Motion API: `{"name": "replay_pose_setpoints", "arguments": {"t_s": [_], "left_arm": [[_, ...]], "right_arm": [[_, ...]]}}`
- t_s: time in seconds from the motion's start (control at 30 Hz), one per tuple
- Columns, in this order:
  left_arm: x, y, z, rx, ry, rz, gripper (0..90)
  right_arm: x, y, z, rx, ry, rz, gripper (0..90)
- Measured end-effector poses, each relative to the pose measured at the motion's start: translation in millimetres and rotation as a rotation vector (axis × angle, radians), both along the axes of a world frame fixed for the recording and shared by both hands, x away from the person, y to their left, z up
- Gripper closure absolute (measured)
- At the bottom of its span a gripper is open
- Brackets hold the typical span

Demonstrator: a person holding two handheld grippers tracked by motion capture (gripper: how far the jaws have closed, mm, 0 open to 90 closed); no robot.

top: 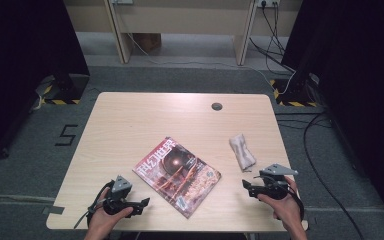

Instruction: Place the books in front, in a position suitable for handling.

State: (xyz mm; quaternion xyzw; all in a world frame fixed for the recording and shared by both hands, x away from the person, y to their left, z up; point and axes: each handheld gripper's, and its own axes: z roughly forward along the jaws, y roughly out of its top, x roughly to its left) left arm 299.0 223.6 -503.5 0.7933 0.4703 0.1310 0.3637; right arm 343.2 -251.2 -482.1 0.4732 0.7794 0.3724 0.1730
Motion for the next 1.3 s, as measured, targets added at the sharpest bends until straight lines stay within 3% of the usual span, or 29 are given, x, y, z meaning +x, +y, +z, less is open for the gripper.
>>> {"name": "replay_pose_setpoints", "arguments": {"t_s": [0.33, 0.4, 0.5, 0.7, 1.03, 1.3], "left_arm": [[2.1, -3.2, -0.9, 0.001, 0.003, -0.001, 15.1], [5.6, -6.5, -2.4, -0.021, 0.015, 0.013, 15.6], [7.9, -9.6, -1.7, -0.014, 0.004, 0.007, 16.3], [10.5, -12.4, -2.9, -0.018, 0.007, 0.008, 17.4], [15.6, -30.2, -6.4, -0.001, 0.011, -0.033, 22.7], [26.9, -37.7, -7.6, -0.001, 0.009, -0.022, 23.3]], "right_arm": [[2.3, 10.4, 0.0, 0.024, -0.004, 0.028, 21.0], [5.3, 21.7, 1.8, 0.008, -0.019, 0.079, 20.7], [8.6, 34.7, 3.3, 0.026, -0.026, 0.098, 20.4], [19.7, 64.3, 1.8, 0.013, -0.029, 0.151, 20.3], [43.6, 99.5, -6.5, -0.017, 0.001, 0.208, 22.7], [56.0, 112.9, -21.1, -0.052, 0.05, 0.235, 23.7]]}}
